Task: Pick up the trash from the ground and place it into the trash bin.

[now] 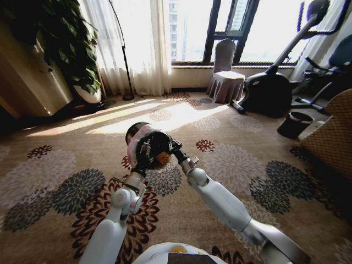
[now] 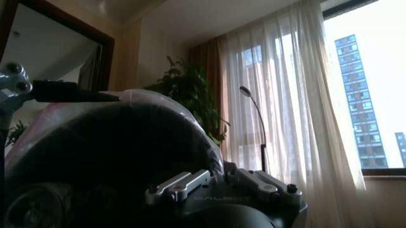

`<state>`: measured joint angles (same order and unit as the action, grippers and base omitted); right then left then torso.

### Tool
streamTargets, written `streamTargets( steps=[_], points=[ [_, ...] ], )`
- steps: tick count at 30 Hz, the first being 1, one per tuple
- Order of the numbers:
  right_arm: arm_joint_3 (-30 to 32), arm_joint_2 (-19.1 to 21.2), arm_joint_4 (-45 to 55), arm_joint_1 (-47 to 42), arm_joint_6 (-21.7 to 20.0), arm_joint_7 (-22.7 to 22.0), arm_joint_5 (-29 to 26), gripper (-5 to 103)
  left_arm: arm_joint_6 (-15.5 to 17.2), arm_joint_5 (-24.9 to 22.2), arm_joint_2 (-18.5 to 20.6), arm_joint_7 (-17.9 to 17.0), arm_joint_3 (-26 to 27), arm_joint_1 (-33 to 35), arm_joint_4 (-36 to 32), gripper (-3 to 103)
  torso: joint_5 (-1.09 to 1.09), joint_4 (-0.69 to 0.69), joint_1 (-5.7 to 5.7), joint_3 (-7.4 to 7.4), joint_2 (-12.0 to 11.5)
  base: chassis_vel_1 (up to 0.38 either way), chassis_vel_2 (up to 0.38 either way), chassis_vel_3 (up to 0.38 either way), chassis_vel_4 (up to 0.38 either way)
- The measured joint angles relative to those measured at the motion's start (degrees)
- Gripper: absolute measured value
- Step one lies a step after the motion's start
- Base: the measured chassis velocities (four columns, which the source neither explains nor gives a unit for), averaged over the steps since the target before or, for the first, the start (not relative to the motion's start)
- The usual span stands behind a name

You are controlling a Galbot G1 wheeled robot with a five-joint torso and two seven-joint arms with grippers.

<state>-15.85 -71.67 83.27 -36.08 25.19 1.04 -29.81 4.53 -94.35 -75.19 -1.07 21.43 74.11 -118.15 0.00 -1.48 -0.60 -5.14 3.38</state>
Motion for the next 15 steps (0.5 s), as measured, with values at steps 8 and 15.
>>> streamTargets(
  steps=[8, 15],
  points=[
    [0.5, 0.92, 0.64, -0.46, -0.19, -0.01, -0.13, 0, 1.25, 7.75, 1.32, 1.9, -0.58, 1.96, -0.66, 100, -0.01, 0.01, 0.0, 0.0, 0.0, 0.0, 0.0, 0.0, 0.0],
    [1.34, 1.04, 0.4, -0.56, -1.23, 0.02, -0.31, 0, 1.85, 14.51, 3.2, 6.63, -0.84, 3.53, -3.24, 100, 0.0, 0.0, 0.01, 0.0, 0.0, 0.0, 0.0, 0.0, 0.0]
  ],
)
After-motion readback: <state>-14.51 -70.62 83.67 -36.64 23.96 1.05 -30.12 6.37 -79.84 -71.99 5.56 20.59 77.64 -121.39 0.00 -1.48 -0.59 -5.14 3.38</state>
